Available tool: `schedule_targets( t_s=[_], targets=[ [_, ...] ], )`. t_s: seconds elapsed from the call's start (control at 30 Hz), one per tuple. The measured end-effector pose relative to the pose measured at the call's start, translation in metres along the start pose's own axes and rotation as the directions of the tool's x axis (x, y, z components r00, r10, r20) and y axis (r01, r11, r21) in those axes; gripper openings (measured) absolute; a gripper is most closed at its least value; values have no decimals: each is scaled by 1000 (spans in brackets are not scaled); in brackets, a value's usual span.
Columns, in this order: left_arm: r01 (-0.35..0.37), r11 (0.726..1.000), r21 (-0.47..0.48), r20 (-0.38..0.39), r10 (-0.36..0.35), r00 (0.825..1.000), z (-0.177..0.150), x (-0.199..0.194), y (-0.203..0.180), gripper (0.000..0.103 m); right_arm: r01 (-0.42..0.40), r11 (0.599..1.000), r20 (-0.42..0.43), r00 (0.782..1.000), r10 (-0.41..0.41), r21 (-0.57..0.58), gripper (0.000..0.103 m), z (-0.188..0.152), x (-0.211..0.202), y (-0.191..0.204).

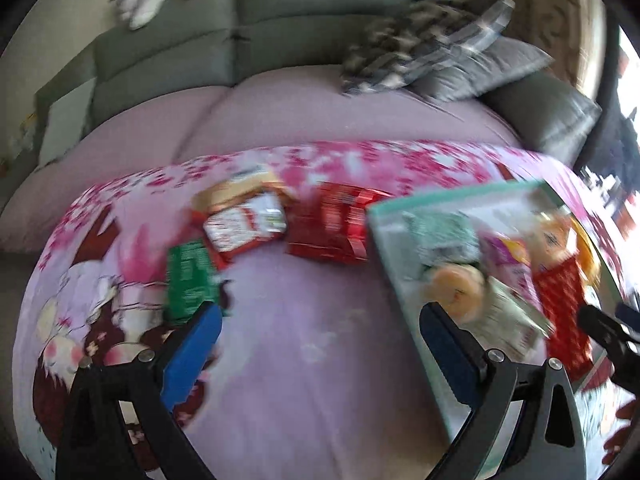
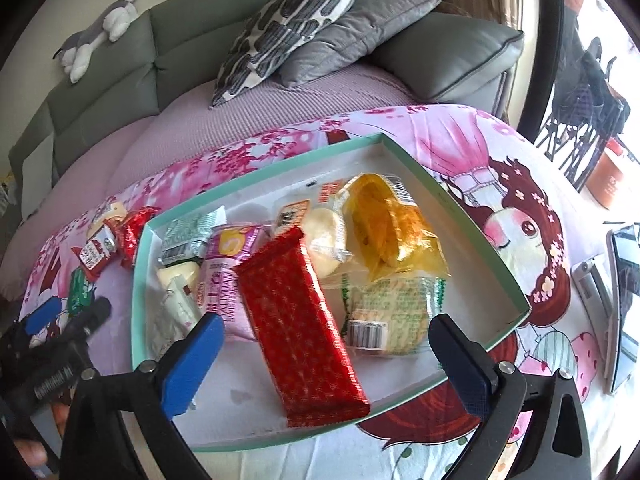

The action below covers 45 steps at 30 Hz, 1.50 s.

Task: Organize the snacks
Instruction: 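Move both tools back over the remaining packets on the bedspread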

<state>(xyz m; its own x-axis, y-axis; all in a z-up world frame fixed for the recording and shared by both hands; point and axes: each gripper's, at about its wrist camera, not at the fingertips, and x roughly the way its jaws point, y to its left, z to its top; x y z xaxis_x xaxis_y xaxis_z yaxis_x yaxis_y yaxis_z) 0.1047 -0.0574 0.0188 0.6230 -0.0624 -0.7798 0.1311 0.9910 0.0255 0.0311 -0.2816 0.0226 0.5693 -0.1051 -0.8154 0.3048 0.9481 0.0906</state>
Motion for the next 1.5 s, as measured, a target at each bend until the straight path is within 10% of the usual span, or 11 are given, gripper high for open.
schedule_targets(
  t_s=[0.57, 1.5],
  targets=[
    [-159, 959, -235, 7, 166, 986, 1, -7, 105, 99, -122, 984, 38, 991, 128, -133, 103, -7, -8, 66],
    [-78, 942, -327, -45, 67, 997, 0, 39, 129, 99, -231, 952, 2, 972, 236, -199, 103, 17, 18, 156]
  ],
)
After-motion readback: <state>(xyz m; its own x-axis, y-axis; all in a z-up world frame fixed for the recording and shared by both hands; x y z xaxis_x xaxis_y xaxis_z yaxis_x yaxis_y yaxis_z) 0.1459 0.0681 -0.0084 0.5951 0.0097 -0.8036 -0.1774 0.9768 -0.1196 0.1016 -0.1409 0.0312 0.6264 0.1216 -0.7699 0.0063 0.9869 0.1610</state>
